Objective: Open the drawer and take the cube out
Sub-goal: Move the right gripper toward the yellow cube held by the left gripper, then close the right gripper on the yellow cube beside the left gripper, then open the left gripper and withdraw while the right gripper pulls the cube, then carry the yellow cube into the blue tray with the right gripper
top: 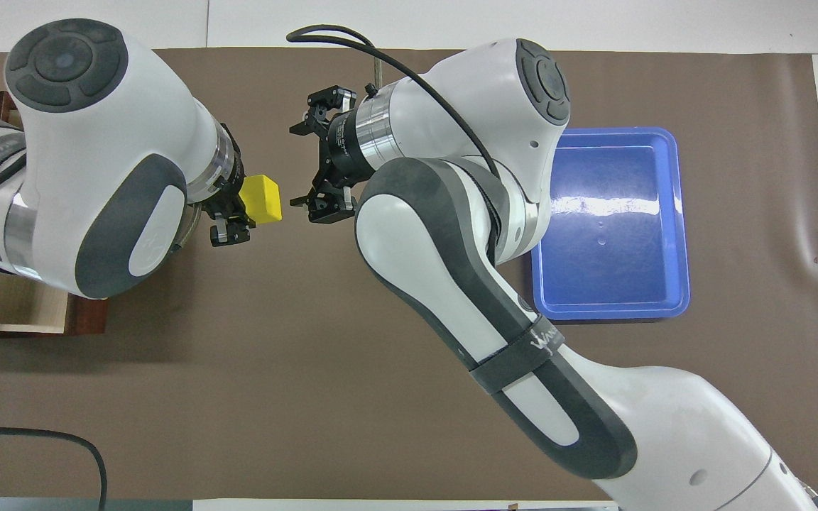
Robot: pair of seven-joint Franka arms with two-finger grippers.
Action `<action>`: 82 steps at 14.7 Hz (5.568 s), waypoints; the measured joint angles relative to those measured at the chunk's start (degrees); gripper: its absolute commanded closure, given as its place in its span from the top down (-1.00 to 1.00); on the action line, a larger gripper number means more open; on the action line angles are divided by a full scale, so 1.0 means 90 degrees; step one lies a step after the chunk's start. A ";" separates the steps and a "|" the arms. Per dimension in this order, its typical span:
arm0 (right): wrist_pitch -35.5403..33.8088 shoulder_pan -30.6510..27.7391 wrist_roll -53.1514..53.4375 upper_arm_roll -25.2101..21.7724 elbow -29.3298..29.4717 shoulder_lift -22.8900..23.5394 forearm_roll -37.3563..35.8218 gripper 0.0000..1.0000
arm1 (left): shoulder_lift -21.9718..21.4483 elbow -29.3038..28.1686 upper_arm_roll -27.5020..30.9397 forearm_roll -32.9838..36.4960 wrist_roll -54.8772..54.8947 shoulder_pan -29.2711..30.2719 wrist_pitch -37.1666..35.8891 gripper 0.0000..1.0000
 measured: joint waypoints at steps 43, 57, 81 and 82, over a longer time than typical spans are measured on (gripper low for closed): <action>0.0065 0.0362 -0.0207 0.0013 -0.0061 0.0211 0.0559 -1.00 | -0.0006 -0.0031 0.0030 0.0001 0.0084 0.0008 0.0064 -0.37; -0.0041 -0.0129 -0.0393 -0.0094 -0.0060 0.0201 0.0559 -1.00 | -0.0063 -0.0104 0.0083 -0.0002 0.0156 0.0599 0.0095 1.00; -0.1600 -0.4695 -0.5382 -0.0140 -0.3682 -0.0681 0.0557 -1.00 | -0.0588 -0.1991 0.0085 0.0031 0.3957 0.3055 0.1850 1.00; -0.1696 -0.4690 -0.5482 -0.0123 -0.3713 -0.0731 0.0557 -1.00 | -0.0588 -0.1997 0.0086 0.0033 0.4095 0.3153 0.1851 1.00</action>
